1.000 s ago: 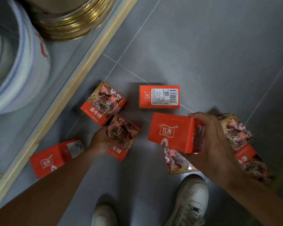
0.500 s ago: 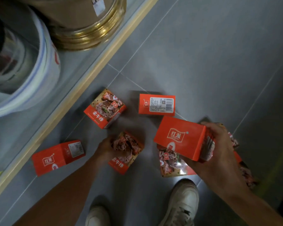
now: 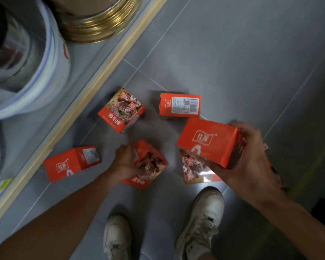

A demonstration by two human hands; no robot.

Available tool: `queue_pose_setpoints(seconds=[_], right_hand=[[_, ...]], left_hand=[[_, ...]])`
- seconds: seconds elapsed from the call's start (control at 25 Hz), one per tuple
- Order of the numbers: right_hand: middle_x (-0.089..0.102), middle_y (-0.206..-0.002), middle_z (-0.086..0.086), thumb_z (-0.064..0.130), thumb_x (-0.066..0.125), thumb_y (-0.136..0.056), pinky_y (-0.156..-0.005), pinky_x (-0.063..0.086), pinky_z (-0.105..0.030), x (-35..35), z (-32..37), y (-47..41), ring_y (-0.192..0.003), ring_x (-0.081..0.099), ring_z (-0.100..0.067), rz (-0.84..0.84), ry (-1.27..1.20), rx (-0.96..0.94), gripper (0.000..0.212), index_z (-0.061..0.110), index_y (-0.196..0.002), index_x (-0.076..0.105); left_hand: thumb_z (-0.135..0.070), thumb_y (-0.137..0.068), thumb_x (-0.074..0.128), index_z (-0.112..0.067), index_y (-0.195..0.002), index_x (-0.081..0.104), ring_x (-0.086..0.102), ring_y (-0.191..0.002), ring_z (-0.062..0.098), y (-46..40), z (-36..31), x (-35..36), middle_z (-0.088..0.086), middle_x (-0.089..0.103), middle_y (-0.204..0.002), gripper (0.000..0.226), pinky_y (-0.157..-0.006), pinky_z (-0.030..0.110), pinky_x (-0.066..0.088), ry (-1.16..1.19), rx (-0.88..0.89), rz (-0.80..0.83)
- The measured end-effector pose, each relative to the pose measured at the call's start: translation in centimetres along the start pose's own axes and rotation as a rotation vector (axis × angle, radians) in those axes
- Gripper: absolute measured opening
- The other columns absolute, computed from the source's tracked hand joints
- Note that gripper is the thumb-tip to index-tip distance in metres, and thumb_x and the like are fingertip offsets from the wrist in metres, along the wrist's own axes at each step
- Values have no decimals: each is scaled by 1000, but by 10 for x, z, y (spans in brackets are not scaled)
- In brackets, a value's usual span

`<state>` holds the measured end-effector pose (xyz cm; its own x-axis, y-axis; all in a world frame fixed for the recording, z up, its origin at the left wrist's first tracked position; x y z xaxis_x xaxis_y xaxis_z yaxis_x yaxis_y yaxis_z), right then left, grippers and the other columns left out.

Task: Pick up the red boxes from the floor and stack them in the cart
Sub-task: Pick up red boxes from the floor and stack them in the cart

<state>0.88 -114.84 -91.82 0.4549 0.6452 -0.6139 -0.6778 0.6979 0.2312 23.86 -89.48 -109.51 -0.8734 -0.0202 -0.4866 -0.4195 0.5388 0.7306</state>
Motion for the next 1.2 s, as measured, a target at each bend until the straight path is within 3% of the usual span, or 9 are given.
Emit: queue_pose_setpoints(seconds=[0.08,0.24,0.4,0.48,0.6,0.76,0.92,1.08,1.2], right_hand=[[41,-138,4,38,97,-57,-107,47,-47,-13,18,3,-130,49,-21,31,42,3,112,29,-148,31],[36,-135,11,33,97,-60,-106,49,-48,-59,92,17,-129,48,-20,33,90,-24,103,28,-144,38],[41,-120,25,43,97,-59,-93,53,-35,-126,195,37,-116,55,-9,-4,36,31,96,45,-131,34],[48,-118,26,51,96,-57,-89,54,-36,-172,257,51,-113,60,-9,-40,18,90,96,55,-125,29],[54,-120,21,58,95,-56,-92,55,-40,-247,359,76,-114,63,-13,-147,6,95,96,51,-128,31],[56,-121,18,65,91,-56,-87,50,-31,-325,483,110,-110,64,-13,-266,3,2,94,47,-129,34],[55,-117,18,64,91,-56,-83,46,-27,-385,599,155,-106,64,-12,-384,16,-106,90,47,-125,36],[53,-108,27,67,88,-52,-82,42,-21,-419,679,190,-97,54,5,-457,1,-243,89,57,-117,29],[52,-111,34,69,89,-54,-83,45,-24,-436,718,213,-101,56,4,-437,-34,-320,87,62,-116,29]], left_hand=[[-70,-28,79,-25,-135,46,44,-118,25,20,-23,-18,3,49,-118,121,-98,36,38,-44,1,-28],[-46,-37,95,-46,-127,42,62,-112,19,80,-88,-94,-2,63,-118,104,-99,48,50,192,130,-133],[-53,-37,99,-34,-132,45,64,-111,9,173,-180,-195,-8,65,-122,111,-96,37,52,279,228,-278],[-50,-40,100,-32,-132,46,63,-114,6,233,-230,-250,-10,65,-124,108,-98,35,51,322,275,-322],[-54,-41,98,-34,-133,46,60,-120,3,325,-298,-333,-12,64,-128,108,-105,40,49,357,390,-372],[-60,-43,95,-32,-136,46,60,-123,10,437,-364,-423,-5,64,-131,109,-106,45,48,421,512,-459],[-65,-40,93,-37,-131,48,63,-116,8,548,-406,-502,-8,66,-125,105,-103,40,51,467,638,-549],[-46,-40,97,-30,-132,49,61,-112,-6,634,-424,-554,-10,65,-124,104,-98,20,49,477,745,-650],[-61,-40,93,-33,-136,47,60,-119,1,688,-420,-576,-9,63,-129,110,-103,32,49,437,754,-725]])
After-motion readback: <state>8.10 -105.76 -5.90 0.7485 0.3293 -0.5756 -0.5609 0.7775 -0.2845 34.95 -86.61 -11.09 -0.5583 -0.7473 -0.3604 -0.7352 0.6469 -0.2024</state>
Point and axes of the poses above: each hand's wrist, its own y-axis away from the middle knuckle, its own x-axis out of the palm, z = x × y, the point moved 6 cm from there along -y, towards the middle knuckle
